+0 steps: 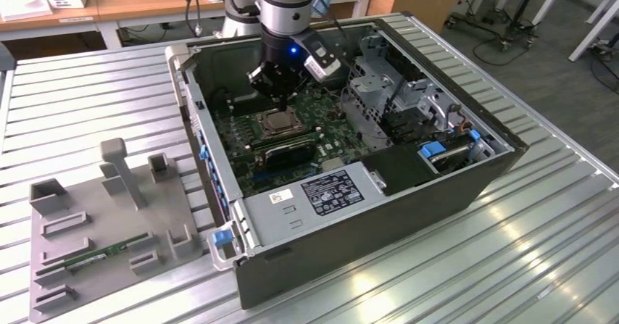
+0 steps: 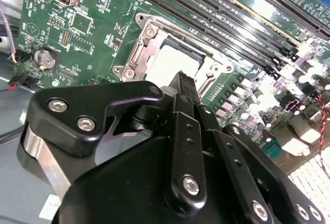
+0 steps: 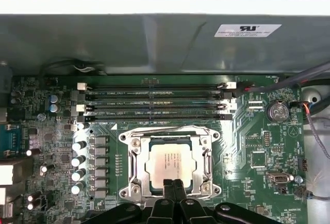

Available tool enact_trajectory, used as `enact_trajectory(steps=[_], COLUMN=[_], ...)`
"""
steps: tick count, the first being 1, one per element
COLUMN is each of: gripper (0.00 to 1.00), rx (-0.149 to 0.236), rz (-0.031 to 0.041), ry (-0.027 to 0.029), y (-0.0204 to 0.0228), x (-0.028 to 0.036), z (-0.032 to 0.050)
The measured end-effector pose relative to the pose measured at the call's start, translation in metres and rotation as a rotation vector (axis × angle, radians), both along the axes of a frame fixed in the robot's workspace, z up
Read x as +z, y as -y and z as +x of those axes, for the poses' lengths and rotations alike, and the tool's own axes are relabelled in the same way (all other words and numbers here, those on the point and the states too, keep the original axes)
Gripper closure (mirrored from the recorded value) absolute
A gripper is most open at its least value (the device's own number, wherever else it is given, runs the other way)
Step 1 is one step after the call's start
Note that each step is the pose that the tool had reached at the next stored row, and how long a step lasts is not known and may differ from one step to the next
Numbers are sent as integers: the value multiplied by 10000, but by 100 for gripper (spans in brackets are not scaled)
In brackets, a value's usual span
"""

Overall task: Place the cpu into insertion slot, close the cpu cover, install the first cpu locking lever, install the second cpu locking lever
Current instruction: 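Install the second cpu locking lever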

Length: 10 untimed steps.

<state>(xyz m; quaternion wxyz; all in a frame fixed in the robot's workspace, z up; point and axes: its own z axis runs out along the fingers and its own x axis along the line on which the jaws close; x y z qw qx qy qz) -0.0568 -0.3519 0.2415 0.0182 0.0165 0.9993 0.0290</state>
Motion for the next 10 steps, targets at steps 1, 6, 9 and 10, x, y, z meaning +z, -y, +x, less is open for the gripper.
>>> enact_trajectory(steps=[1,6,9,10], gripper=[89,89,89,89], rx=[0,0,0,0], rz=[0,1,-1,0], ry=[0,2,1,1], y=[0,0,0,0], x=[9,29,31,31], z=[0,0,0,0])
